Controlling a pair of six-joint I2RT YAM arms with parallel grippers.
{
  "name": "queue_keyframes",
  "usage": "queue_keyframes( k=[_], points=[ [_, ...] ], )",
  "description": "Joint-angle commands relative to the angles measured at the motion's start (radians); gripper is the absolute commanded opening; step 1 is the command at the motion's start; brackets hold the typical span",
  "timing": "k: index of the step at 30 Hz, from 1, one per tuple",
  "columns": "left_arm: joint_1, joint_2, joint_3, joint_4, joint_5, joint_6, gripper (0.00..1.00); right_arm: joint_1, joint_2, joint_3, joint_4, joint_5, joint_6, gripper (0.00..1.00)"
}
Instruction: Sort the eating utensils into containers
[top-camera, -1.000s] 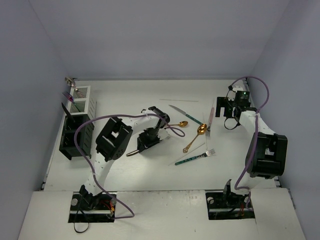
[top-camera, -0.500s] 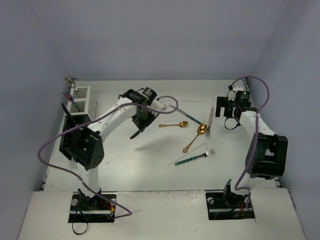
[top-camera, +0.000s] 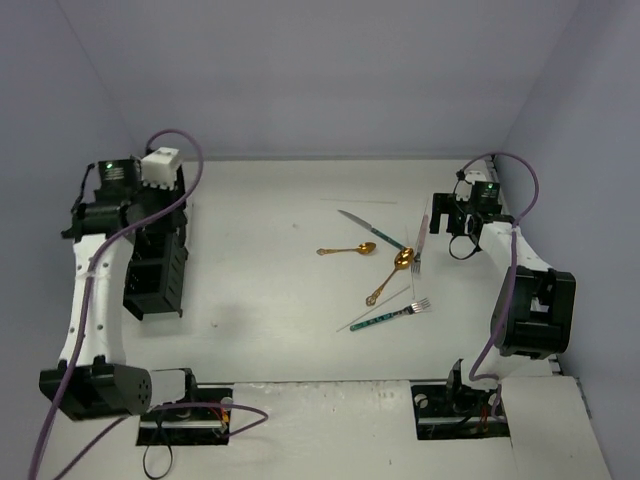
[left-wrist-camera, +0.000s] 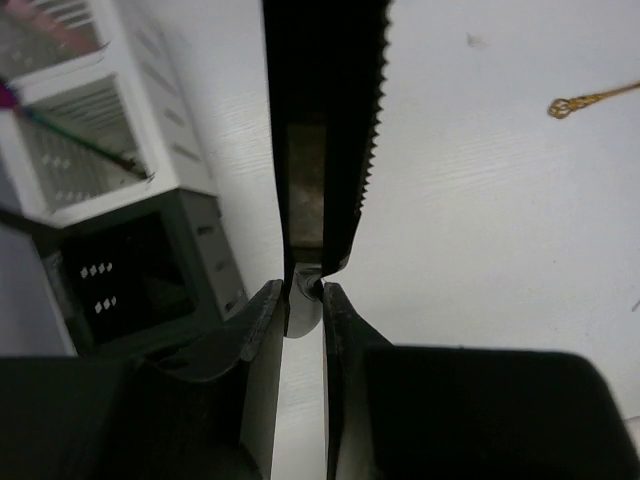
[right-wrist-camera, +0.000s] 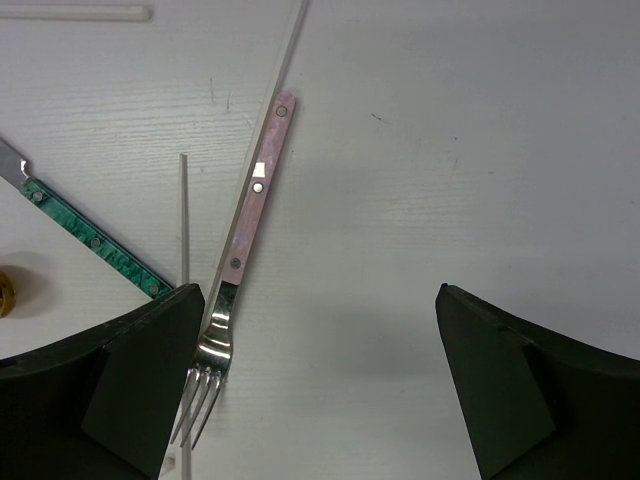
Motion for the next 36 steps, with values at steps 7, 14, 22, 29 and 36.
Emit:
queue_keyframes(
  k=[7, 14, 22, 29, 36],
  points=[
    [0.339, -0.127, -0.194, 0.36, 0.233, -0.032, 0.0, -0.004, -0.041, 0.021, 0.049, -0.018, 0.008, 1.0],
    [0.381, -0.086, -0.331, 0.603, 0.248, -0.078, 0.0, -0.004, -0.038, 0.017, 0.048, -0.02, 0.008, 1.0],
    [0.379, -0.003, -0.411, 0.771, 0.217, -0.086, 0.0, -0.005, -0.04, 0.014, 0.049, -0.02, 0.004, 1.0],
    [0.381, -0.026, -0.498, 0.79, 0.193, -0.058, 0.0, -0.005, -0.037, 0.018, 0.048, -0.018, 0.001, 1.0],
    [0.38, -0.078, -0.493, 0.701, 0.214, -0.045, 0.42, -0.005, -0.046, 0.017, 0.048, -0.024, 0.004, 1.0]
  ],
)
